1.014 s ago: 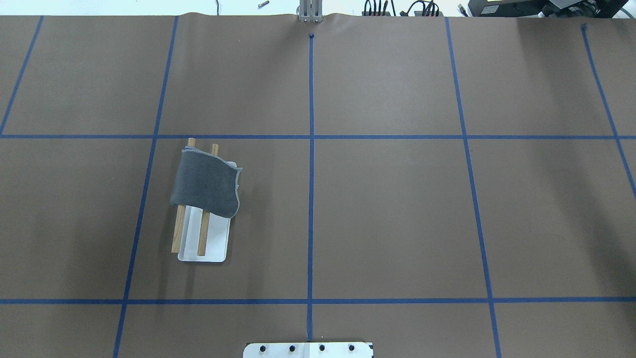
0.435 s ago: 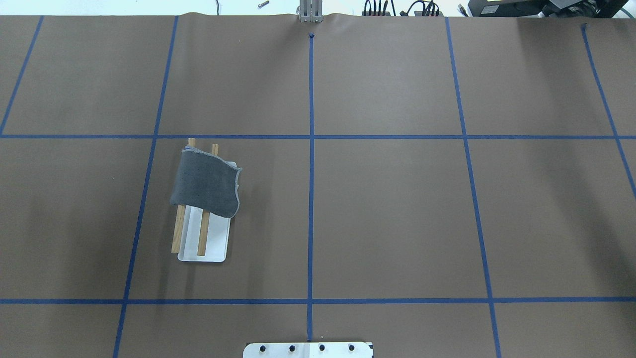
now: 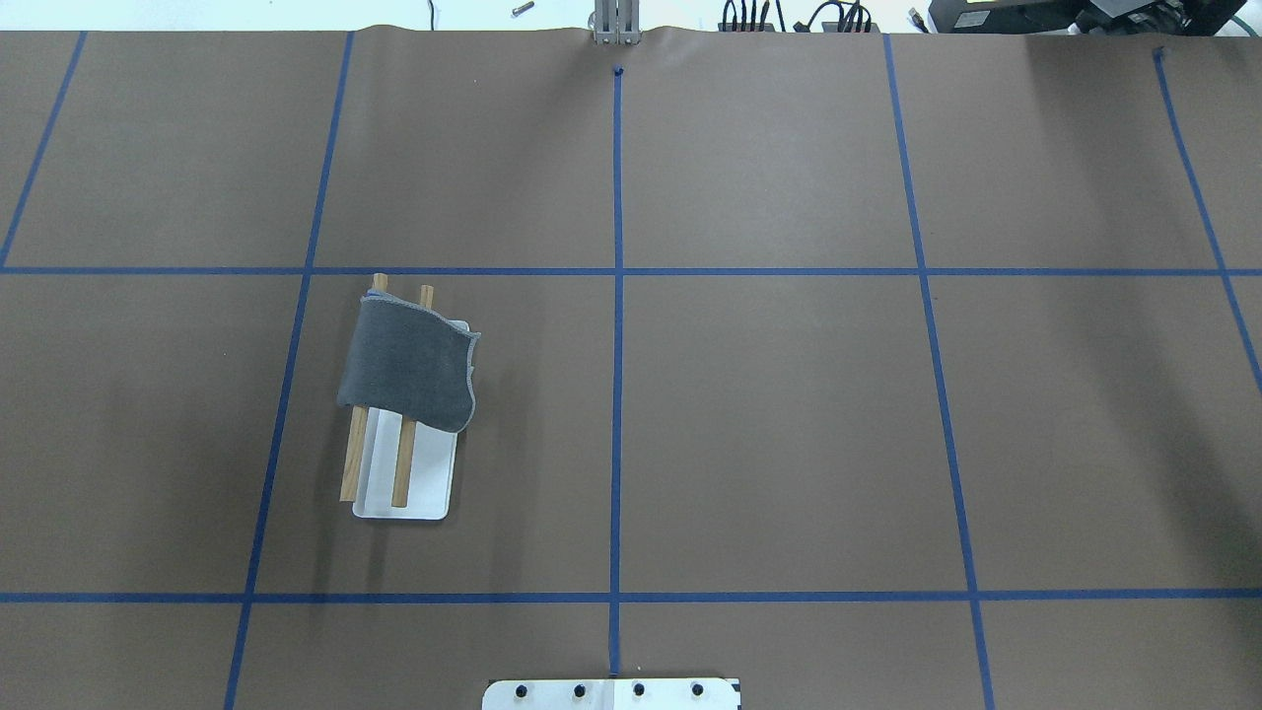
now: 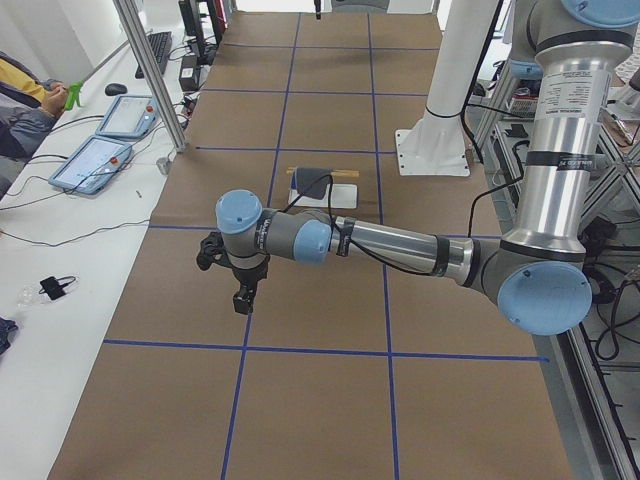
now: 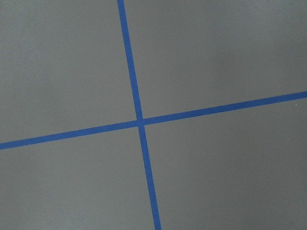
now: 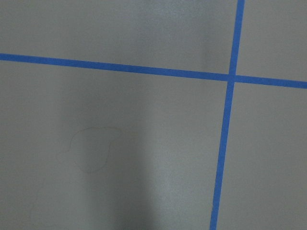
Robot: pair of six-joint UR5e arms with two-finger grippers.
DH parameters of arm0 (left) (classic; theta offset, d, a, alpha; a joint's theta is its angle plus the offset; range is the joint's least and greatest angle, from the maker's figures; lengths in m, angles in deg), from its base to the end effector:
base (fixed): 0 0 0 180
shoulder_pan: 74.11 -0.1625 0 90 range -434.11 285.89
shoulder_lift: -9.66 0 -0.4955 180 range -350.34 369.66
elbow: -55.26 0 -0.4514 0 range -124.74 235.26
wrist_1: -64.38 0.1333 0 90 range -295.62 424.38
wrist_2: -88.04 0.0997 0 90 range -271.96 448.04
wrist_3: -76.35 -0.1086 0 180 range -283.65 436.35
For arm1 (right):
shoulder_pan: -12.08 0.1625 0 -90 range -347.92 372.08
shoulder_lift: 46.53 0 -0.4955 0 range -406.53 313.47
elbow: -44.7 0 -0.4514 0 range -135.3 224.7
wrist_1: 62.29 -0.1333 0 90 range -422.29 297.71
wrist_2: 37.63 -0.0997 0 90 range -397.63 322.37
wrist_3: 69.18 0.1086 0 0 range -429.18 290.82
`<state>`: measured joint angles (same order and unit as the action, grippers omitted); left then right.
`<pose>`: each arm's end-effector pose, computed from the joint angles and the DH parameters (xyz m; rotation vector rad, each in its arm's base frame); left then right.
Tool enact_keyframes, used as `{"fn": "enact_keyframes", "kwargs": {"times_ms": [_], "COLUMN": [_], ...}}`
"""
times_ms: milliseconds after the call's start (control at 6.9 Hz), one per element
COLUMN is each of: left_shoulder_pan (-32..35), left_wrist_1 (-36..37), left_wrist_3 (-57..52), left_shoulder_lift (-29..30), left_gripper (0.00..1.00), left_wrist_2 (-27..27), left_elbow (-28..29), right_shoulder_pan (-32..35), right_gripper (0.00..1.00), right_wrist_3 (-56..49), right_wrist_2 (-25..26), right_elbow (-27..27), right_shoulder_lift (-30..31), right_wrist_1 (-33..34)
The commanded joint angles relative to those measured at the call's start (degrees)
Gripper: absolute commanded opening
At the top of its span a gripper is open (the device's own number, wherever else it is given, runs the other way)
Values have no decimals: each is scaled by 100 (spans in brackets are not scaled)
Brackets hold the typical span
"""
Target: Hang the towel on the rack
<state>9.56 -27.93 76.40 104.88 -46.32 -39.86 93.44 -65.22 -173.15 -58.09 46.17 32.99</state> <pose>0.0095 -0.6061 0.6288 0.1666 0.7825 0.1892 -0.0240 -0.5292 0.6458 -0.0081 -0.7983 -0.1106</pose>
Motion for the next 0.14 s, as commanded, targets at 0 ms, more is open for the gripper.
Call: {"fn": "enact_keyframes", "kwargs": {"times_ms": [0], "left_shoulder_pan": [-18], "left_wrist_1": [11], "left_wrist_3": [4], "left_shoulder_lift": [-3], "left_gripper": [98], "left_wrist_2": [-11], "left_elbow": [-146], "right_shoulder_pan": [-60], "right_gripper": [100], "right_wrist_3": [26], "right_wrist_2": [-105], "right_elbow": [135], "right_shoulder_lift": [-233], "right_wrist_1": [-36]}}
